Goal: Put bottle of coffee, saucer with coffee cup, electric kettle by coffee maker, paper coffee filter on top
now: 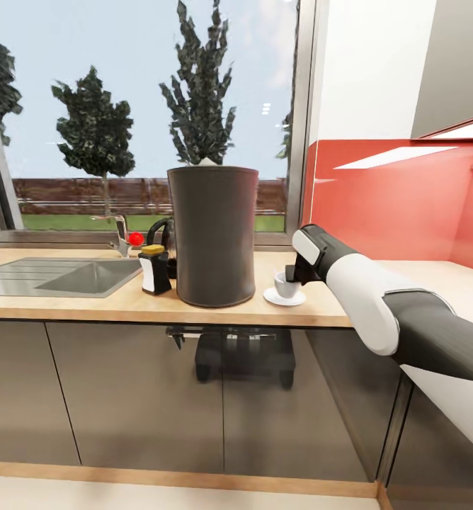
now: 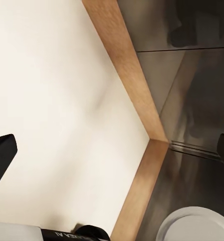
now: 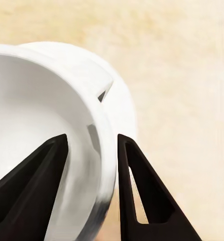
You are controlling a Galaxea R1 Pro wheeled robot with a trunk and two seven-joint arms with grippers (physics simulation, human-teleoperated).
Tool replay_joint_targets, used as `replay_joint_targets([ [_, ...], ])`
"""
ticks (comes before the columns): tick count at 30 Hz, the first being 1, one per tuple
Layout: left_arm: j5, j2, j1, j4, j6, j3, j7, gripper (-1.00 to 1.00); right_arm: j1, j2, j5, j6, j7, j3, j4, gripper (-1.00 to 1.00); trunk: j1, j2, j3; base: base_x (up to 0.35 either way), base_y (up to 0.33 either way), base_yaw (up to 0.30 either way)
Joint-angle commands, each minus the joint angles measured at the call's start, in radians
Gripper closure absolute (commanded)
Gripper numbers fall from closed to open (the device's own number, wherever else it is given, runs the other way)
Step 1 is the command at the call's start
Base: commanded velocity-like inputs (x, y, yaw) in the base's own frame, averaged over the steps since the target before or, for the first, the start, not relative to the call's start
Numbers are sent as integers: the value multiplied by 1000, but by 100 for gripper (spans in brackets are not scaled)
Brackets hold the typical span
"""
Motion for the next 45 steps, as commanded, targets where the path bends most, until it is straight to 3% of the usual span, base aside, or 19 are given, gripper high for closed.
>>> replay_joint_targets([
  [1,-4,0,-1,0,10,8,-3,-100,-1,0,-11,3,-9,8,0,100,0,-1,-1,0,0,0],
  [7,-4,0,0,0,10,8,-3,-100,-1,0,-11,2,-9,24,5,100,0,-1,-1,0,0,0],
  [45,-4,-1,0,-2,10,8,-3,-100,-1,0,-13,1,-4,25,5,100,8,-15,-7,15,2,0],
])
